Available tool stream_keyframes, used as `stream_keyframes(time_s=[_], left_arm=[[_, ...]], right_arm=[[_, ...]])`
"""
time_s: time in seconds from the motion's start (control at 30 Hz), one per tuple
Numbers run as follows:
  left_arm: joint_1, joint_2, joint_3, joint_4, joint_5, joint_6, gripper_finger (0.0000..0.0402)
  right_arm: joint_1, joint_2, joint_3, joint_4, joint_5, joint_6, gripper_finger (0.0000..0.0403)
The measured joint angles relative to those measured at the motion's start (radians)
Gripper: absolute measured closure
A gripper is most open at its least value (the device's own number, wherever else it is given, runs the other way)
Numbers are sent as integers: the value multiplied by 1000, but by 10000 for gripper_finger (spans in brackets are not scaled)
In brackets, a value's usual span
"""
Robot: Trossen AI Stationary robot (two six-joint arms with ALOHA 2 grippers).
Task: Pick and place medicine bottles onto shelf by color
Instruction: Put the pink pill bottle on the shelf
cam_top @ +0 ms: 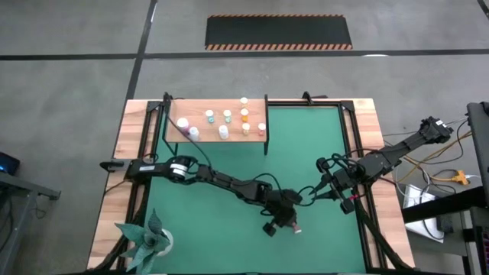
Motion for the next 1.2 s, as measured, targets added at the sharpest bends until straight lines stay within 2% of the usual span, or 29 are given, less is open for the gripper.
stream_keyframes(time_s=[0.13, 0.33, 0.5, 0.7, 0.87, 0.97, 1.13, 1.2], left_arm=[[-16, -16, 3, -55, -70, 7, 331], [-22, -15, -6, -26, -110, 14, 260], [-20, -9, -22, 18, -129, 78, 206], [-10, -2, -22, 32, -125, 83, 190], [-9, 3, -22, 38, -118, 81, 213], [-10, 3, -22, 37, -116, 81, 253], [-12, 3, -22, 30, -119, 81, 345], [-19, -9, -22, 9, -126, 81, 354]], right_arm=[[0, 0, 0, 0, 0, 5, 342], [0, 1, 1, 0, 0, 4, 342], [0, -4, 1, -6, 0, 17, 342], [0, -35, 74, -67, 0, 11, 342], [0, -39, 146, -136, 1, -7, 342], [0, -38, 169, -167, 1, -11, 342], [0, -38, 169, -183, 1, -3, 342], [0, -38, 167, -188, 1, -4, 342]])
